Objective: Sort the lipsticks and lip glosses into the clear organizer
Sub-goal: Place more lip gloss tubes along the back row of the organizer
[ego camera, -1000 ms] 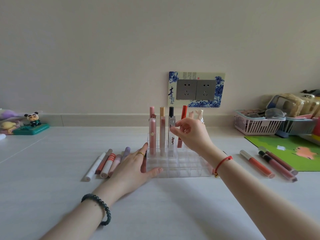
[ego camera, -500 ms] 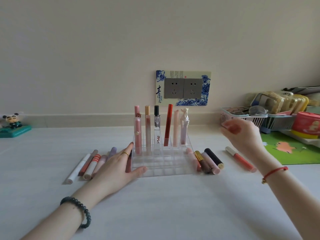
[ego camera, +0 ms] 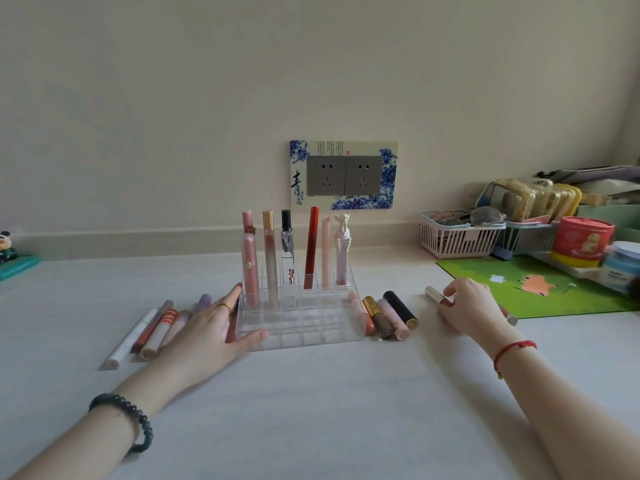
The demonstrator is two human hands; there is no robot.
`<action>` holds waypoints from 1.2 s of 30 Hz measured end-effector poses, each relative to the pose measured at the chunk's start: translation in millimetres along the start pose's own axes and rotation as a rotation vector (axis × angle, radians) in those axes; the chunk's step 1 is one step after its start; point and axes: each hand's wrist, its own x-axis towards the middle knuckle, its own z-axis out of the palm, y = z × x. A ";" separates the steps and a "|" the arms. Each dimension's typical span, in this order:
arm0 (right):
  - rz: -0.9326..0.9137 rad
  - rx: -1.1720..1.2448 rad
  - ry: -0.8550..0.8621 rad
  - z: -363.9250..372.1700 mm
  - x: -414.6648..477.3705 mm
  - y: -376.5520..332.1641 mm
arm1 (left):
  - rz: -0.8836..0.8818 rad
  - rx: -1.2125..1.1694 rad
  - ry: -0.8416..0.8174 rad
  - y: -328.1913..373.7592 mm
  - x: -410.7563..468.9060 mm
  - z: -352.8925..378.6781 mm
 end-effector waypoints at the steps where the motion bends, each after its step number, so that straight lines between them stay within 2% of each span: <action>1: 0.002 -0.004 0.000 0.0 -0.4 -0.2 | 0.000 0.003 0.000 0.2 0.1 0.1; 5: -0.022 0.088 0.030 -3.3 -1.4 -4.0 | -0.001 -0.003 -0.009 -0.2 1.7 -0.3; 8: -0.109 0.428 0.186 -16.0 -7.7 -17.9 | 0.004 0.005 -0.014 -1.4 1.0 -0.7; 10: -0.214 0.676 0.228 -25.8 -16.9 -34.7 | 0.006 0.003 -0.017 -1.1 0.5 -0.5; 12: -0.284 0.892 0.152 -32.7 -28.8 -54.8 | 0.001 0.004 -0.018 0.2 0.5 -0.8; 14: -0.347 0.996 0.042 -34.0 -38.8 -75.4 | -0.001 -0.002 -0.015 0.9 0.7 -1.0; 19: -0.435 1.018 -0.083 -25.5 -48.1 -122.6 | -0.013 -0.014 -0.031 1.0 -0.2 -0.2; 27: -0.491 0.909 0.067 -5.2 -42.7 -163.5 | 0.001 -0.030 -0.025 2.4 -0.4 -2.0; 36: -0.435 0.812 0.106 18.7 -40.4 -160.8 | 0.007 -0.011 -0.010 1.4 0.0 -3.3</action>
